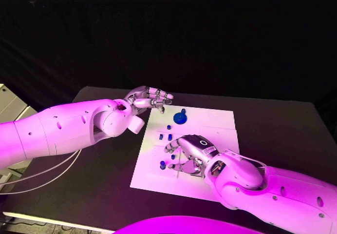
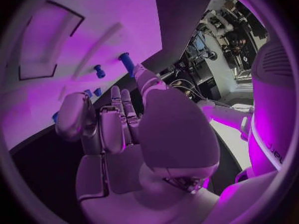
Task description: Assemble the parts on the task board
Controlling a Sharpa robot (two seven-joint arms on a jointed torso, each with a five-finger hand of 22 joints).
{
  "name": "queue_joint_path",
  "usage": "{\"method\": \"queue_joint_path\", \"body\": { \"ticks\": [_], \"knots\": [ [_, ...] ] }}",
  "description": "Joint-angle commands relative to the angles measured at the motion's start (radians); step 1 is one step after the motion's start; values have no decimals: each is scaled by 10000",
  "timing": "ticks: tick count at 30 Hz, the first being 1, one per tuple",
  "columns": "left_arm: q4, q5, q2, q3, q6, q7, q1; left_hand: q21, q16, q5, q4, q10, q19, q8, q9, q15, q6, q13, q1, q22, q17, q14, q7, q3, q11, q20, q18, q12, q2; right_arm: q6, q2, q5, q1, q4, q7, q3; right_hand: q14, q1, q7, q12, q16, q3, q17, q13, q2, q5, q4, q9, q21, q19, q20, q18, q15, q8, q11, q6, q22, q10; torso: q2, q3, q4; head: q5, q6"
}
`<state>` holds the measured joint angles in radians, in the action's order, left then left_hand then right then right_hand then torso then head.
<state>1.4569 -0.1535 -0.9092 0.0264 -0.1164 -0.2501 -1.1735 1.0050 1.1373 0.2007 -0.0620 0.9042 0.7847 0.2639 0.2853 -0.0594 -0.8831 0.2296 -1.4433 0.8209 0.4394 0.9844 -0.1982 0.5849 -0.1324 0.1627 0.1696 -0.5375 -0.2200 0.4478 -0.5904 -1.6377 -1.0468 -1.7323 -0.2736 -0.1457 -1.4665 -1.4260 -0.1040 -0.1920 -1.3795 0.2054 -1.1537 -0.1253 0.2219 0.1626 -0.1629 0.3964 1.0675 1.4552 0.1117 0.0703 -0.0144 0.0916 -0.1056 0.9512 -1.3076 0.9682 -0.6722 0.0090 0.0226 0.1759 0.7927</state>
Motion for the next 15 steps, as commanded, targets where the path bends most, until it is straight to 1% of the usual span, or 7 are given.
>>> {"method": "queue_joint_path", "body": {
  "ticks": [1,3,5,8,9,14,15],
  "knots": [
    [17,84,-5,14,167,-53,-4,-57,-45,59,36,-80,33,41,-12,-23,77,-14,26,-6,-14,-78,1,-13,-4,2,144,-46,69,766,-482,926,-126,-294,1060,63,-23,-253,-46,-167,-27,-112,-64,3,-29,5,-137,-16,40,15,19,147,-26,-43,39,-36,-1083,30,22,-16,12,-84,-44],
    [41,87,-21,28,84,-109,-1,-57,-45,59,36,-80,33,41,-12,-23,77,-14,26,-6,-14,-78,1,-13,-4,2,144,-46,69,883,-1001,1989,-309,-506,1445,106,25,-418,-179,-363,26,-32,41,-9,-80,16,-232,-24,-266,-49,-7,196,11,-34,88,37,-983,185,41,-22,38,-122,-47],
    [81,116,-42,38,-43,-249,6,-57,-45,59,36,-80,33,41,-12,-23,77,-14,26,-6,-14,-78,1,-13,-4,2,144,-46,69,957,-1578,3361,-534,-712,1577,136,-146,-370,-401,-768,-215,184,-400,-107,-169,-53,-485,-12,513,169,-92,69,122,63,224,295,-1232,840,66,-26,70,-182,-45],
    [142,227,-74,45,-192,-537,15,-58,-39,59,42,-80,37,42,-15,-24,83,-16,26,-6,-15,-71,7,-22,-1,2,143,-56,55,808,-2455,4931,-870,-957,1510,163,-277,-51,-341,-1354,-384,327,-704,-345,-226,-460,-975,10,1153,342,-192,-35,245,204,386,635,-1452,1858,96,-40,116,-403,-61],
    [168,295,-88,47,-229,-680,19,-59,-33,58,42,-65,38,43,-17,-24,88,-15,33,-7,-14,-65,10,-32,3,3,142,-70,42,571,-2898,5443,-1001,-1066,1421,170,-346,60,-353,-1608,-470,279,-875,-521,-95,-206,-1127,7,1480,429,-263,-91,308,211,439,635,-1563,2234,109,-49,134,-505,-59],
    [265,454,-111,52,-324,-986,28,-87,-13,50,4,-9,34,57,-22,-22,99,-12,114,-21,-14,-51,30,-93,20,10,138,-137,-7,-62,-4160,6534,-1212,-1337,1022,122,-483,439,-61,-3422,-682,-84,-1294,-2075,-43,-237,-1236,247,2662,711,-528,-285,599,716,785,934,-1965,3308,135,-63,168,-944,-82],
    [297,474,-117,54,-357,-1009,30,-95,-11,49,-6,-2,33,60,-23,-20,100,-12,129,-25,-14,-51,34,-103,24,11,137,-148,-12,-178,-4378,6633,-1219,-1380,903,96,-498,511,-17,-4558,-698,-145,-1315,-3296,-76,-262,-1228,299,2844,749,-567,-316,639,810,851,977,-2024,3602,144,-66,184,-996,-93]
  ]
}}
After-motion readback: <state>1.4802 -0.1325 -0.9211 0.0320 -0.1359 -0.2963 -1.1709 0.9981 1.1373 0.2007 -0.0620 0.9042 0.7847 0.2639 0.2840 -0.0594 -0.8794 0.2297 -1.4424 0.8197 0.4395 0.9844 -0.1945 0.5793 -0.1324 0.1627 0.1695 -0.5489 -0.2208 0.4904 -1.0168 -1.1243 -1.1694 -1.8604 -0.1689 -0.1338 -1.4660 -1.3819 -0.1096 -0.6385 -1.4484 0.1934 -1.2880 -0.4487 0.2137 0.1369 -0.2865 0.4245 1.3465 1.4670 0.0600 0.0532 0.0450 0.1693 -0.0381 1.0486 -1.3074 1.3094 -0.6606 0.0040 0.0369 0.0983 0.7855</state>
